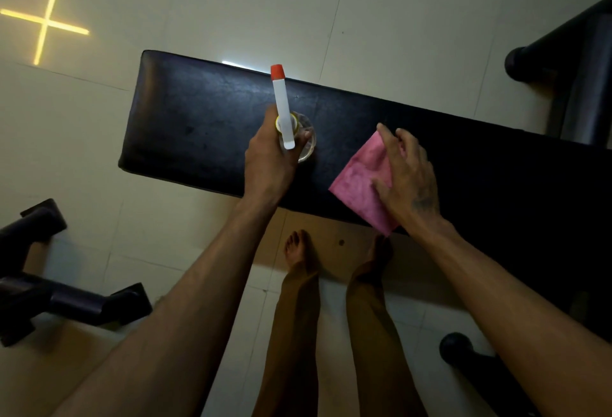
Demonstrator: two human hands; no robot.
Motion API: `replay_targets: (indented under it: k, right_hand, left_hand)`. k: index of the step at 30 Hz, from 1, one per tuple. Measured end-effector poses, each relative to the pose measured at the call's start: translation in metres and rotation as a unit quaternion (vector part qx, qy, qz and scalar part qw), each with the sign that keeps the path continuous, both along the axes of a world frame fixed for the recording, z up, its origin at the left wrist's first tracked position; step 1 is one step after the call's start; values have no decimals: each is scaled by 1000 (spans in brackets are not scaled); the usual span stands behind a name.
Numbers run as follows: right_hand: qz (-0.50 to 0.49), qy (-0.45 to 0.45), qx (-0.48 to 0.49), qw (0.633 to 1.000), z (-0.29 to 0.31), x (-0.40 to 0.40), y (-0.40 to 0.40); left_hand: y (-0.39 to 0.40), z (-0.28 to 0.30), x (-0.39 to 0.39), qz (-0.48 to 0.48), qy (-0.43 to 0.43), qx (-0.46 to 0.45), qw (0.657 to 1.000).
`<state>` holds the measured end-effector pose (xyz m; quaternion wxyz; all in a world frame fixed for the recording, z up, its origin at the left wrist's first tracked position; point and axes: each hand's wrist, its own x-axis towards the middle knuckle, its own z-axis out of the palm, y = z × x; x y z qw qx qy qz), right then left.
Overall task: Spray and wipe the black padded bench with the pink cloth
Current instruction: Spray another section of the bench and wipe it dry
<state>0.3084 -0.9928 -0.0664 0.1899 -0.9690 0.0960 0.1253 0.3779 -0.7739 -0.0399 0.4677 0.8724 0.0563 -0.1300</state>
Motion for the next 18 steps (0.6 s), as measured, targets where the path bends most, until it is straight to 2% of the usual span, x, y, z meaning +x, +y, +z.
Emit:
replay_targets:
  k: [3,6,11,14,18]
  right_hand:
    - [43,68,-44,996,-9,-9,-4]
    - [88,82,-112,986,-20,-19,-9]
    - [43,112,-55,991,-30,-23,-19]
    - [77,147,-71,984,-33,-20,-26]
    - [88,116,-82,986,-29,-18,-23]
  left_hand:
    - [-2,-1,-5,5,-5,3,1000]
    - [-4,-2,-9,10,-7,2,1000]
    - [-1,-2,-10,-5,-11,10,1000]
    - [1,-1,-7,-18,-5,15,1000]
    - [0,0,-6,-20,-2,20,1000]
